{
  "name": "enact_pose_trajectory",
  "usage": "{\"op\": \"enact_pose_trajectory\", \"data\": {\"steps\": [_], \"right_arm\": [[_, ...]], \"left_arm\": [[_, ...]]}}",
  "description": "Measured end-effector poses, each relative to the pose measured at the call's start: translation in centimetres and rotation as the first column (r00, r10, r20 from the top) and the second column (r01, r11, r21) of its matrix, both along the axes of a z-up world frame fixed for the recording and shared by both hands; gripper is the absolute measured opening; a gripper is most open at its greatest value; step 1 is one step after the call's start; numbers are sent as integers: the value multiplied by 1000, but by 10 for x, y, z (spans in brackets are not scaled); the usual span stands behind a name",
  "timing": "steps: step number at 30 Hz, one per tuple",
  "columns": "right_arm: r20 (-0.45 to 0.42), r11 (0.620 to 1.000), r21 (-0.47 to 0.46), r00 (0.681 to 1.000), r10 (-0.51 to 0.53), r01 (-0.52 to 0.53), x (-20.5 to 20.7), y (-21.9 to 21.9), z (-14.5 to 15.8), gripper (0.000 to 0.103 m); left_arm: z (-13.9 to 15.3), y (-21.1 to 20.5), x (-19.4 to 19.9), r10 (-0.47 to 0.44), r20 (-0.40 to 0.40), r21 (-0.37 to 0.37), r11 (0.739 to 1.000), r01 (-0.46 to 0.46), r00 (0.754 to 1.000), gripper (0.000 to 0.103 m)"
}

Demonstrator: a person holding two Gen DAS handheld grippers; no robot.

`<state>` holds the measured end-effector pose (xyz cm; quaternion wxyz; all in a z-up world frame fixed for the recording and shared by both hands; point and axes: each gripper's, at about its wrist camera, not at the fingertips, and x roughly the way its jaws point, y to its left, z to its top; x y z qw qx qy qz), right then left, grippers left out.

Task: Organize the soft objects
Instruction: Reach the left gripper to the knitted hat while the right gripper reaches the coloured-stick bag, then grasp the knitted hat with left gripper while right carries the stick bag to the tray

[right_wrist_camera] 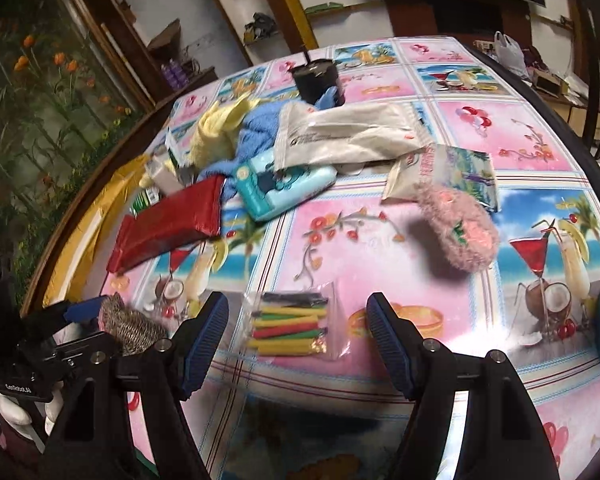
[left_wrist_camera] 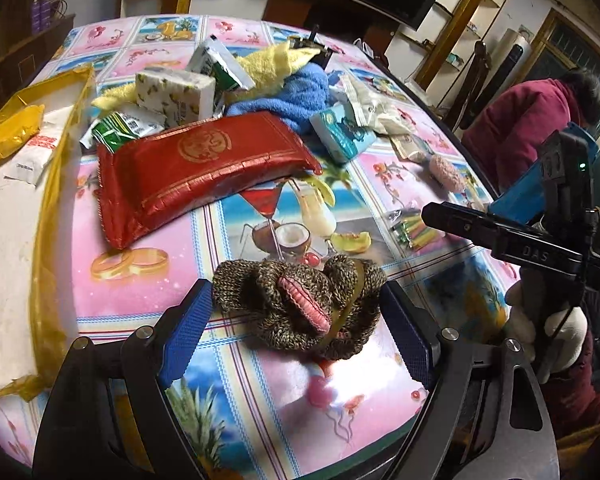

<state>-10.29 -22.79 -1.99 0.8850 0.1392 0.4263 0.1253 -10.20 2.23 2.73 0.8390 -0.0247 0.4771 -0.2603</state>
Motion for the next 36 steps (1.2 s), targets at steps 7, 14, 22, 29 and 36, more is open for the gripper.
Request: {"op": "enact_pose_trajectory", "data": {"steps": [7, 14, 22, 29, 36], "right_arm": [[-50, 998, -66, 999, 19, -22, 6, 15, -6, 72], [-62, 982, -187, 998, 28, -39, 6, 32, -7, 72], [-79, 941, -331, 996, 46, -69, 6, 53, -10, 73], [-79, 940, -333, 996, 46, -70, 6, 54, -9, 73], [-77, 939, -336, 996, 47, -70, 5, 55, -9, 71]], "left_arm": [[-5, -9, 0, 11, 3, 22, 1000, -11, 1000, 89], [-14, -38, -10, -7, 42, 183, 983, -1, 999, 88], [-21, -48, -15, -32, 94, 274, 962, 5, 995, 89], [-21, -49, -16, -28, 96, 275, 961, 0, 995, 92], [-21, -49, -15, -24, 96, 275, 961, -3, 995, 93]]}}
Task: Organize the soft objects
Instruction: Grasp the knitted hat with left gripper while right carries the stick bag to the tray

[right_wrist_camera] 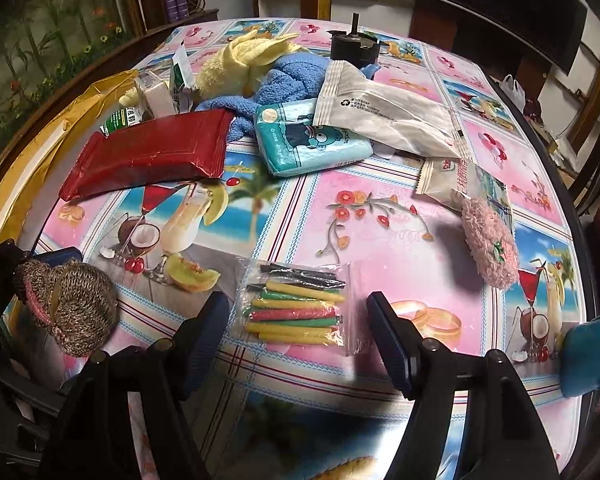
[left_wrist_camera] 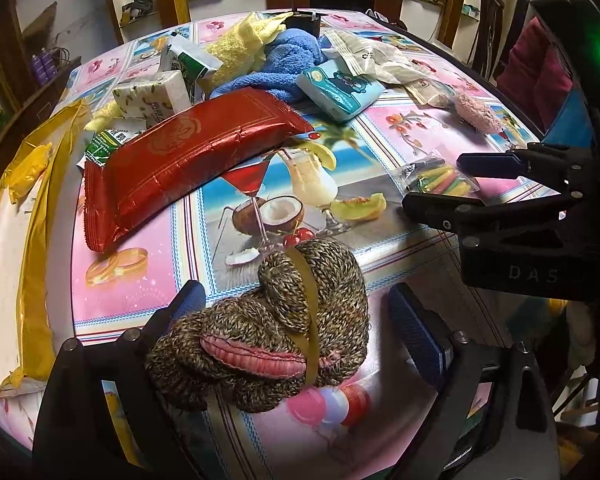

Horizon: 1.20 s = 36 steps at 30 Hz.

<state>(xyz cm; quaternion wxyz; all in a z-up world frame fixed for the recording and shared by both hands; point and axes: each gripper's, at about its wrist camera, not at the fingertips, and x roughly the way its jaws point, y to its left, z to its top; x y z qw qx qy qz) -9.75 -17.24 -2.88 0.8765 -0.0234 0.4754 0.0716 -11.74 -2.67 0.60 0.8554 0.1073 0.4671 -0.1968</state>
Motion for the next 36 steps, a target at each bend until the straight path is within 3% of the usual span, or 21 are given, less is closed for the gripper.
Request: {"op": "enact_pose_trajectory", "data": {"steps": [7, 10, 14, 22, 28, 36], "right_arm": [[10, 1000, 3, 1000, 12, -12, -4, 3, 1, 62], [19, 1000, 11, 1000, 12, -13, -7, 3, 3, 47], [19, 999, 47, 1000, 6, -7, -12, -2, 4, 38], [103, 991, 126, 994, 25, -38, -29, -3, 25, 38], [164, 983, 143, 982, 95, -119, -28, 22, 55, 38], [200, 951, 147, 950, 240, -271, 7, 101, 82, 38]], "left_arm": [[0, 2, 1, 3, 3, -7, 1000, -3, 1000, 94], [4, 8, -3, 13, 46, -33, 999, -11, 999, 64], [7, 15, -5, 12, 39, -84, 996, -9, 999, 61], [41, 51, -15, 64, 58, -236, 970, -48, 996, 61], [76, 112, -6, 172, 80, -330, 934, -137, 982, 61], [76, 201, 37, 344, 71, -287, 906, -311, 936, 61]]}}
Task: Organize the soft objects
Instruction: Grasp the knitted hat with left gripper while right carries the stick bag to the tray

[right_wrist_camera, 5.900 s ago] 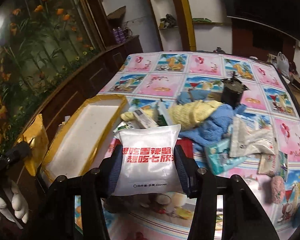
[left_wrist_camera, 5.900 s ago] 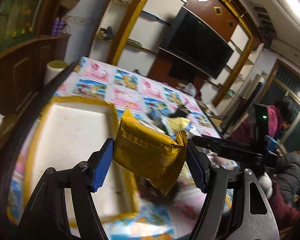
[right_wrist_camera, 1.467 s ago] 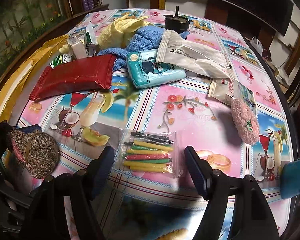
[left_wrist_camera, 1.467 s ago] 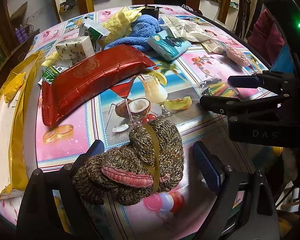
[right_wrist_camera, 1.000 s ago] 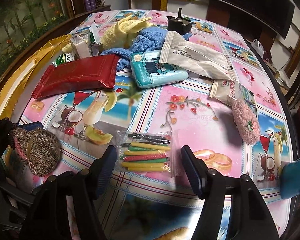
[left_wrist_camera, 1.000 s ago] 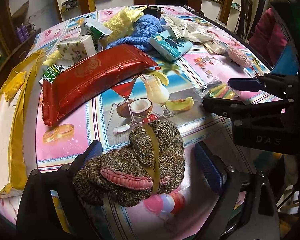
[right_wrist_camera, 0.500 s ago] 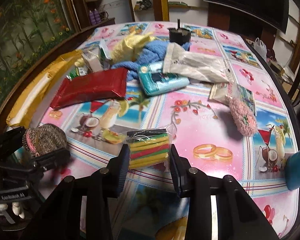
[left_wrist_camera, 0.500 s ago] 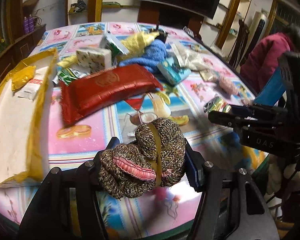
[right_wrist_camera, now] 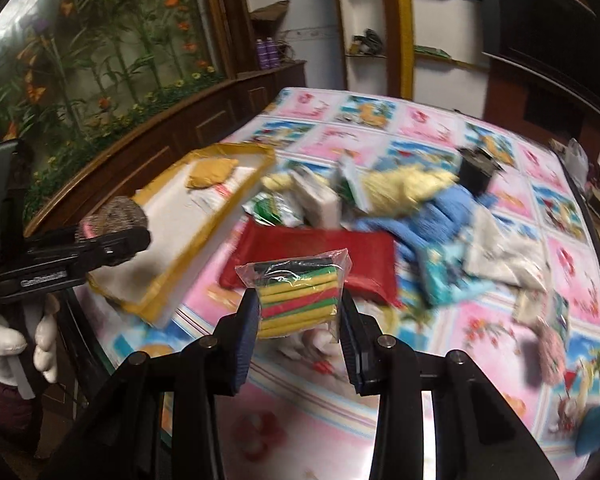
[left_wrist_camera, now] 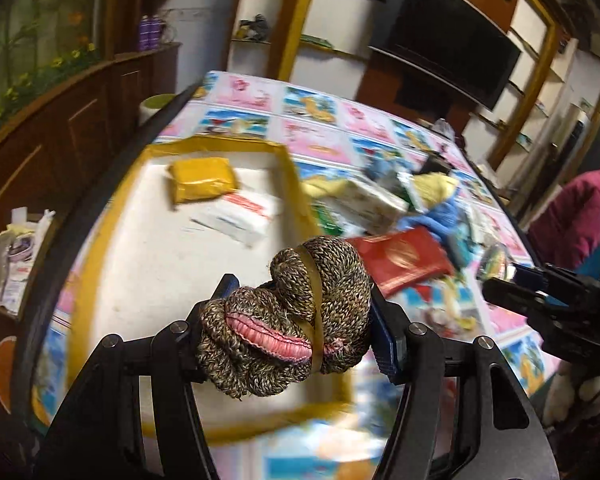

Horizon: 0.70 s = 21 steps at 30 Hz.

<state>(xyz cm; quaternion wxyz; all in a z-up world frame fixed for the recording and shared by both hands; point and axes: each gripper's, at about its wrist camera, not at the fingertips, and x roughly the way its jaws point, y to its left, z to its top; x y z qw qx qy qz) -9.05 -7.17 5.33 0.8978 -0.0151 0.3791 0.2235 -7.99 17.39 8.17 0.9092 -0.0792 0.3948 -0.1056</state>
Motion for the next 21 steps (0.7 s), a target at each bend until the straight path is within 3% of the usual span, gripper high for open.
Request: {"op": "enact_pose_trajectory", "data": {"steps": [9, 18, 21], "right_arm": [[-28, 991, -6, 990, 136, -136, 62, 109, 10, 38], [-87, 990, -77, 990, 112, -119, 127, 172, -9, 38], [-106, 996, -54, 992, 65, -71, 143, 175, -15, 39]], "left_arm": [[-28, 50, 62, 75, -112, 6, 997, -75, 991, 61], [-46, 82, 82, 129, -184, -73, 987, -145, 974, 62], [-45, 94, 83, 140, -184, -109, 981, -162, 973, 64]]}}
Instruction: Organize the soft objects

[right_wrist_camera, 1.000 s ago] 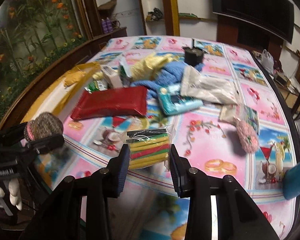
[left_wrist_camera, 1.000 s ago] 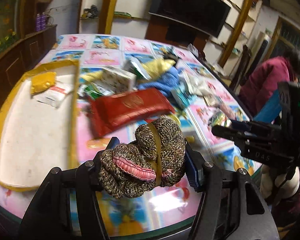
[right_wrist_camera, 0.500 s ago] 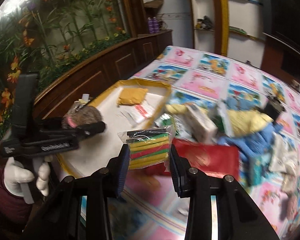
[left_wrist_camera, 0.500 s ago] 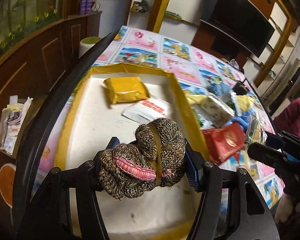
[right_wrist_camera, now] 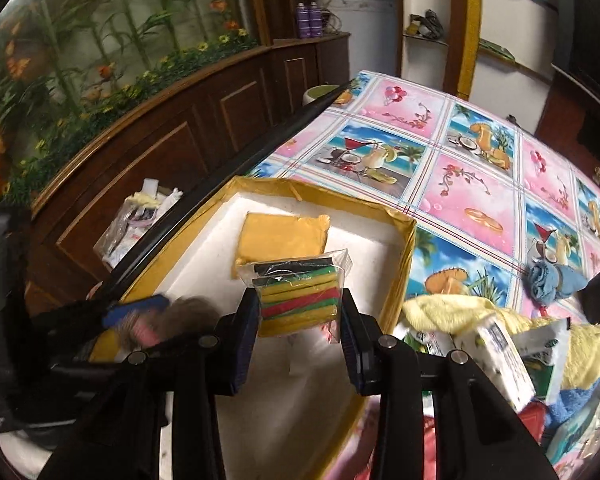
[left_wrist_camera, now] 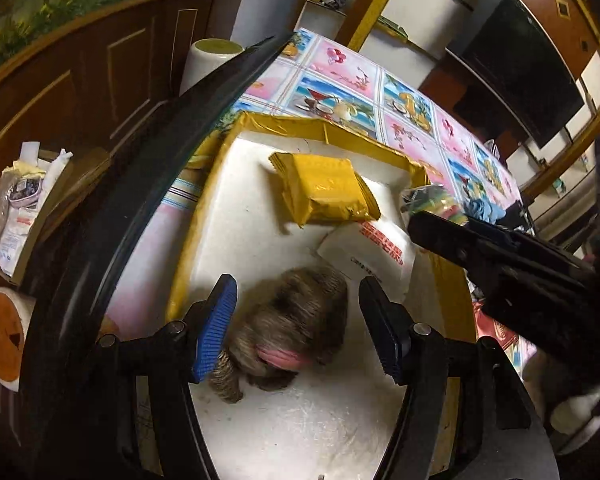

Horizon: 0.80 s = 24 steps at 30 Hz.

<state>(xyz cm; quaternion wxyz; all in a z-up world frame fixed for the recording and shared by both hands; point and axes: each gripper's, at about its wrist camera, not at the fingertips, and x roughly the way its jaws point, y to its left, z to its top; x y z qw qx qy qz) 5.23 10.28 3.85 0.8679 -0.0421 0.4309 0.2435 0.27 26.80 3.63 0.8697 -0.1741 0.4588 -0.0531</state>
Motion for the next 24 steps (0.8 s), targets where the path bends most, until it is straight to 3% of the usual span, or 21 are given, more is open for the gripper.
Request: {"op": "enact_pose_trajectory", "data": {"steps": [3, 7, 12, 18, 24], "right_arm": [[-41, 998, 42, 998, -47, 49, 16, -3, -5, 47], [-20, 996, 63, 998, -60, 61, 18, -9, -2, 61], [40, 998, 46, 998, -55, 53, 4, -24, 9, 61], [98, 994, -9, 989, -110, 111, -23, -79, 16, 62], [33, 970, -33, 970, -241, 242, -35, -152, -9, 62]], "left_arm": [[3, 10, -2, 3, 10, -50, 999, -3, 1000, 64], [10, 15, -9, 5, 21, -74, 997, -3, 1000, 64], [23, 8, -29, -5, 64, -87, 996, 11, 998, 64], [35, -5, -59, -18, 120, -107, 994, 31, 993, 64], [37, -42, -78, -94, 132, -101, 989, 108, 987, 64]]}}
